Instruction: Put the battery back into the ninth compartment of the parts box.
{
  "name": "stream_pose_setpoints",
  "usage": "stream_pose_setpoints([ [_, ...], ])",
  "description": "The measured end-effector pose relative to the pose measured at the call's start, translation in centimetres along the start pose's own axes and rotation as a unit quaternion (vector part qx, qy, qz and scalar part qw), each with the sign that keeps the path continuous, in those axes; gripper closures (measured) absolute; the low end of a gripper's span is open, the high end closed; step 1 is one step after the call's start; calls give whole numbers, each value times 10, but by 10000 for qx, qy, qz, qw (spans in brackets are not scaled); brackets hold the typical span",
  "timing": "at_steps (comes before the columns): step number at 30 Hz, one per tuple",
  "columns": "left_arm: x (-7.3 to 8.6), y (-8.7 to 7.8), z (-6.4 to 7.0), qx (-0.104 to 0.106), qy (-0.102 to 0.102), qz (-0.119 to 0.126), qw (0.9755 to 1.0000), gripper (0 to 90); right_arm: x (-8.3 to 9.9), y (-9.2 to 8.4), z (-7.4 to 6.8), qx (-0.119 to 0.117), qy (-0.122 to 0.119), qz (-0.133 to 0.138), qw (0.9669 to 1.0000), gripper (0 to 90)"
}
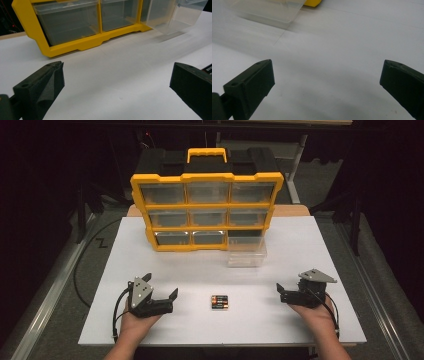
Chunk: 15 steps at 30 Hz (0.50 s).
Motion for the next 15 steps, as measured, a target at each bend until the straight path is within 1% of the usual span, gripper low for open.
stream_pose_setpoints([
  [1, 0, 1, 1, 60, -38, -1, 10000, 3, 1, 0, -1, -42, 36, -38, 10000, 10],
  [2, 0, 2, 2, 104, -69, 4, 9999, 3, 1, 1, -1, -34, 23, -87, 10000, 10],
  [3, 0, 3, 3, 108, -57, 8, 9999, 3, 2, 1, -1, -49, -5, -130, 9999, 10],
  [6, 1, 3, 5, 107, -23, 21, 9999, 3, 3, 3, -1, -147, 9, -264, 9995, 10],
  [8, 0, 2, 4, 96, -53, 26, 9999, 3, 2, 4, -1, -190, 21, -313, 9993, 10],
  [10, 0, 2, 3, 90, -87, 26, 9999, 3, 2, 6, -2, -236, -51, -423, 9988, 9],
  [13, 1, 3, 4, 89, -110, 8, 9999, 3, 2, 6, -3, -308, -94, -548, 9980, 10],
  [15, 1, 2, 4, 90, -80, 3, 9999, 3, 2, 6, -3, -336, -147, -600, 9975, 10],
])
Point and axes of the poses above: each handheld gripper's, and its own axes: y roughly forward along the jaws, x roughly out of its underside, z roughly to its right, the point moved 4 cm from there along y, roughly forward along the jaws, and after that the axes turned 7 degrees about -y, right-handed, at the moved point
